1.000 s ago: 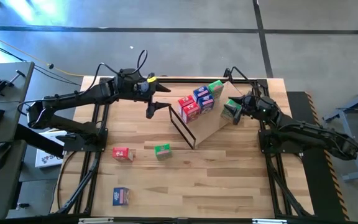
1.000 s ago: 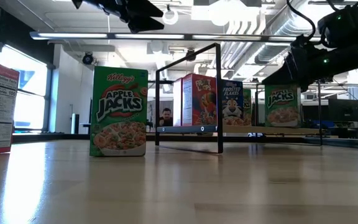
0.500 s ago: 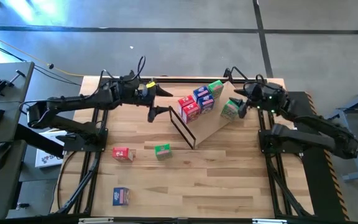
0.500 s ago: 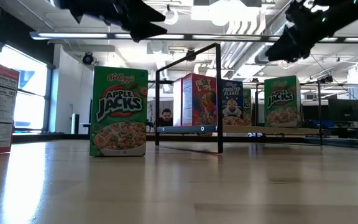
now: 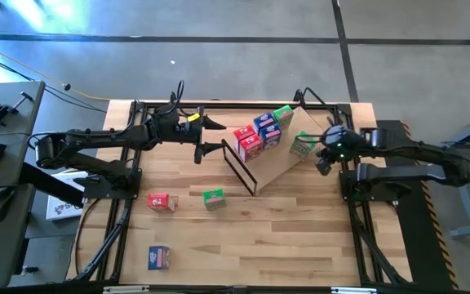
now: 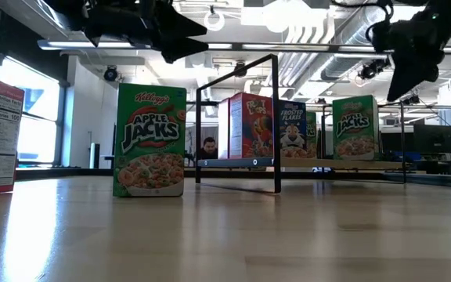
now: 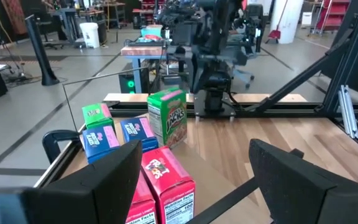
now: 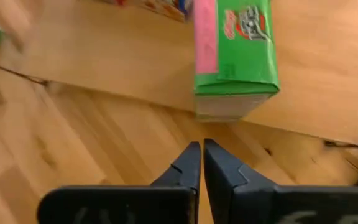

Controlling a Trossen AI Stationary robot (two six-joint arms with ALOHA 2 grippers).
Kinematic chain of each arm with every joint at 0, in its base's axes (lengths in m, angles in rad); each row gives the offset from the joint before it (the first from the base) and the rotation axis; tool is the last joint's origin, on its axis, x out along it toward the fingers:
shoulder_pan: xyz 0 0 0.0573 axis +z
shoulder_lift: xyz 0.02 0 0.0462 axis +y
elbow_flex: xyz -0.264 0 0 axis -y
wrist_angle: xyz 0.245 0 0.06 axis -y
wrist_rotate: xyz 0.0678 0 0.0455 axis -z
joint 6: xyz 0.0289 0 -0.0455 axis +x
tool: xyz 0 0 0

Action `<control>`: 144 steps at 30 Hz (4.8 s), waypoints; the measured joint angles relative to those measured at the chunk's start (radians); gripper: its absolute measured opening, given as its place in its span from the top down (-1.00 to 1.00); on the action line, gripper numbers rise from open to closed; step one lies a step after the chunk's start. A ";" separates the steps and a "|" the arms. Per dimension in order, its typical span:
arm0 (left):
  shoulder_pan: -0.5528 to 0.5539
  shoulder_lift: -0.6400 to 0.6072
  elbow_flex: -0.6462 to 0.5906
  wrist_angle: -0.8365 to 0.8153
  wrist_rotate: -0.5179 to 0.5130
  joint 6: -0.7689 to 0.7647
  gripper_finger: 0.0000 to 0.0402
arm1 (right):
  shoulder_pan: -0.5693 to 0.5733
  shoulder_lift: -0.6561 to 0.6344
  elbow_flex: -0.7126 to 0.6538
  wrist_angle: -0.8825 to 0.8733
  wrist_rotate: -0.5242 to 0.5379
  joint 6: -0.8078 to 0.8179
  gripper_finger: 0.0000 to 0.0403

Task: Stack cereal on shelf
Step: Put the top green cereal box on the shelf aligned with the other green cereal box, then put the green cereal box on the shelf aligned with the other green cereal boxes

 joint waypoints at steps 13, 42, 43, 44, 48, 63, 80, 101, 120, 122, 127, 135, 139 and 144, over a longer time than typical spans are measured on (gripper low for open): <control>0.000 0.000 0.000 -0.002 -0.001 0.000 -0.42 | -0.017 0.207 0.000 0.120 0.264 -0.022 0.98; 0.000 -0.001 0.000 -0.033 -0.005 -0.177 -0.42 | -0.014 0.162 -0.217 0.495 0.058 -0.111 1.00; 0.000 -0.001 0.000 -0.033 -0.005 -0.202 -0.42 | -0.015 0.167 -0.223 0.504 0.077 -0.111 1.00; 0.000 -0.001 0.000 -0.033 -0.005 -0.223 -0.42 | -0.015 0.172 -0.228 0.509 0.096 -0.112 1.00; 0.000 -0.001 0.000 -0.032 -0.004 -0.261 -0.42 | -0.026 0.193 -0.231 0.531 0.145 -0.132 1.00; 0.000 -0.001 0.000 -0.031 -0.004 -0.262 -0.42 | -0.134 0.319 -0.231 0.659 0.154 -0.288 1.00; 0.000 -0.001 0.001 -0.056 -0.005 -0.286 -0.42 | -0.156 0.341 -0.230 0.753 0.012 -0.307 1.00; 0.000 -0.001 0.001 -0.088 -0.012 -0.288 -0.34 | -0.240 0.347 -0.230 0.803 -0.040 -0.400 1.00; -0.005 -0.001 0.001 -0.125 -0.006 -0.312 0.09 | -0.240 0.493 -0.230 0.861 0.001 -0.426 1.00; -0.011 -0.001 0.001 -0.127 -0.005 -0.305 0.10 | -0.240 0.493 -0.230 0.861 0.019 -0.426 1.00; -0.013 0.000 0.001 -0.134 -0.005 -0.304 0.15 | -0.240 0.479 -0.230 0.865 0.038 -0.452 1.00; -0.016 0.000 -0.015 -0.096 -0.011 -0.234 0.40 | -0.226 0.465 -0.230 0.873 0.024 -0.448 0.98; -0.017 0.000 -0.090 0.009 -0.013 -0.240 0.59 | -0.180 0.460 -0.201 0.827 0.065 -0.452 0.86; -0.017 0.000 -0.183 0.118 -0.014 -0.243 0.83 | -0.081 0.444 -0.058 0.640 0.150 -0.452 0.55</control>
